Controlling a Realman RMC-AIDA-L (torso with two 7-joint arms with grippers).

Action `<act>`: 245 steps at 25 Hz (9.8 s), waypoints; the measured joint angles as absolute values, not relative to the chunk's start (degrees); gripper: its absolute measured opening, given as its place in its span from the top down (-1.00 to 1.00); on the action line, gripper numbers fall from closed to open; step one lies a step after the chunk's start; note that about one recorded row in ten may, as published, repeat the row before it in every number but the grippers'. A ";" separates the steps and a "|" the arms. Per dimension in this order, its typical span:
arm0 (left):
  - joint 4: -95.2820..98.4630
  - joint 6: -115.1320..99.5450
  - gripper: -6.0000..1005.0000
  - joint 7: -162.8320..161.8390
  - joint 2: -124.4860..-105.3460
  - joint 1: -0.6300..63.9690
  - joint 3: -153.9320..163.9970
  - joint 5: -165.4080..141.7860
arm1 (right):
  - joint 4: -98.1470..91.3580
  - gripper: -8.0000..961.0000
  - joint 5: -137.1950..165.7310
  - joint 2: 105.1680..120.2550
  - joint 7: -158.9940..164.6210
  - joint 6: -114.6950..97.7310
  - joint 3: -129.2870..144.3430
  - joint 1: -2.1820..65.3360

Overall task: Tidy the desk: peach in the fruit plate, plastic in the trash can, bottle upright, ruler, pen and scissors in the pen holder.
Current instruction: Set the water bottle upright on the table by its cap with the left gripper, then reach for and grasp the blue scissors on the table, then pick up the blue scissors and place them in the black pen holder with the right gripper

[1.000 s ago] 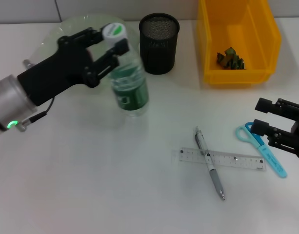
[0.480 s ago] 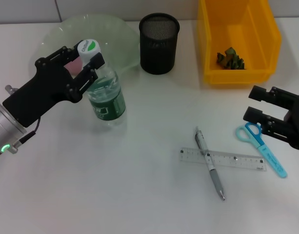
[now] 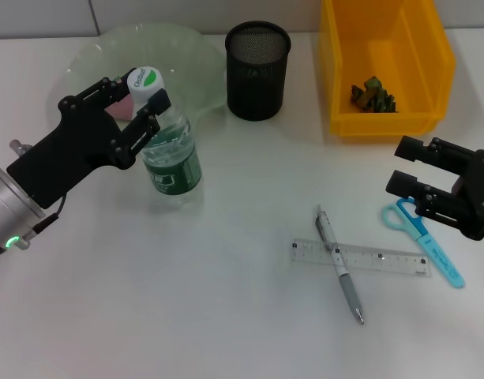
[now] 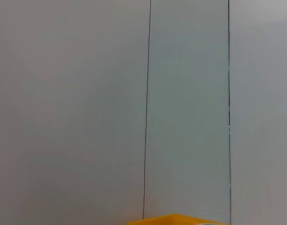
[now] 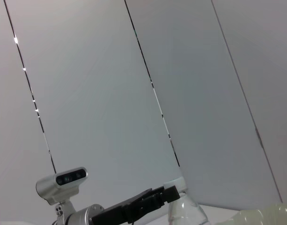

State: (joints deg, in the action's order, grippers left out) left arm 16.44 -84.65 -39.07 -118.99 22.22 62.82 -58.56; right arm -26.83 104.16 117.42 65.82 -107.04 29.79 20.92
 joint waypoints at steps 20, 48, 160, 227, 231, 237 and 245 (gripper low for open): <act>15.77 -83.25 0.04 -34.77 -119.08 22.24 62.91 -58.54 | -26.80 -0.31 104.14 117.42 65.82 -107.65 30.05 20.76; 25.84 -100.83 -0.48 -63.31 -112.65 17.99 63.28 -79.75 | -55.80 -0.31 113.82 111.62 108.99 -111.37 31.10 26.75; 25.64 -93.96 -0.48 -62.40 -114.34 18.60 63.72 -80.24 | -79.34 0.21 158.47 119.53 159.41 -94.32 82.53 29.73; 25.73 -94.58 -0.48 -62.31 -114.88 17.93 62.56 -79.81 | -21.87 0.39 64.07 119.55 66.35 -67.71 55.43 38.59; 25.78 -94.64 -0.48 -62.31 -114.87 17.80 62.09 -79.80 | -15.77 0.35 62.02 119.74 60.71 -61.84 55.90 43.48; 25.58 -94.79 -0.48 -62.31 -114.87 17.51 61.33 -79.81 | -13.46 0.28 61.67 119.85 60.22 -54.25 58.98 46.69; 25.56 -95.21 -0.48 -62.31 -114.89 17.06 61.16 -79.83 | -13.80 0.07 61.63 119.84 61.87 -54.05 61.71 46.89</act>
